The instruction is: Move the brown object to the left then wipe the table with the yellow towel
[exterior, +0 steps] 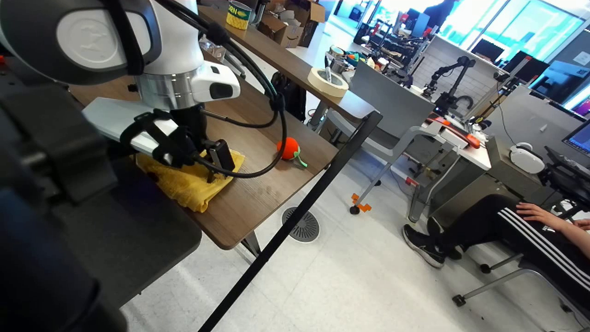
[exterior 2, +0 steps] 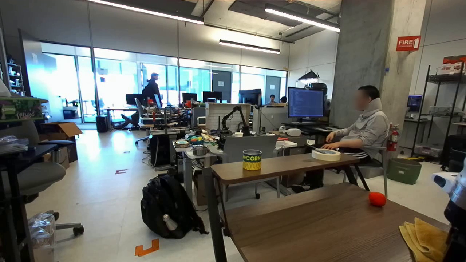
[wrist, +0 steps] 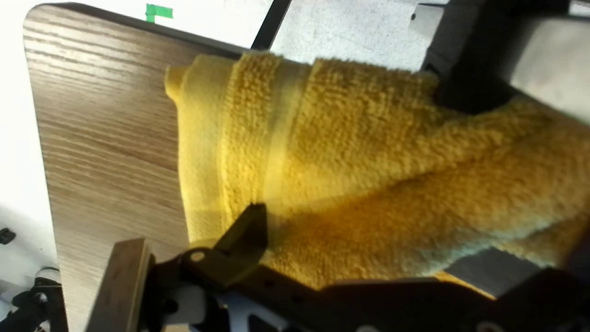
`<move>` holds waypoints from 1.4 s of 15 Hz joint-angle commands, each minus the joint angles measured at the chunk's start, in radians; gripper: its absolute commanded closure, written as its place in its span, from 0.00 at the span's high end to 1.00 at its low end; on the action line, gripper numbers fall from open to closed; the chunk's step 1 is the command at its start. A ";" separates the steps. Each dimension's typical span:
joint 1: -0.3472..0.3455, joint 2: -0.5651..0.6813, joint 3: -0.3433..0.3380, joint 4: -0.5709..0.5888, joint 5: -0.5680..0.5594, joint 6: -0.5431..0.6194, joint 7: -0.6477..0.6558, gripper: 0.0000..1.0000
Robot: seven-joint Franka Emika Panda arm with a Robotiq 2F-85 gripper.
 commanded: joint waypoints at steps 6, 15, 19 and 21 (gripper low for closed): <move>-0.058 -0.081 0.067 -0.062 -0.035 0.026 -0.014 1.00; -0.174 -0.189 0.164 -0.074 -0.088 -0.097 0.013 1.00; -0.406 -0.137 0.391 0.106 -0.078 -0.374 0.032 1.00; -0.470 -0.088 0.457 0.210 -0.011 -0.505 0.000 1.00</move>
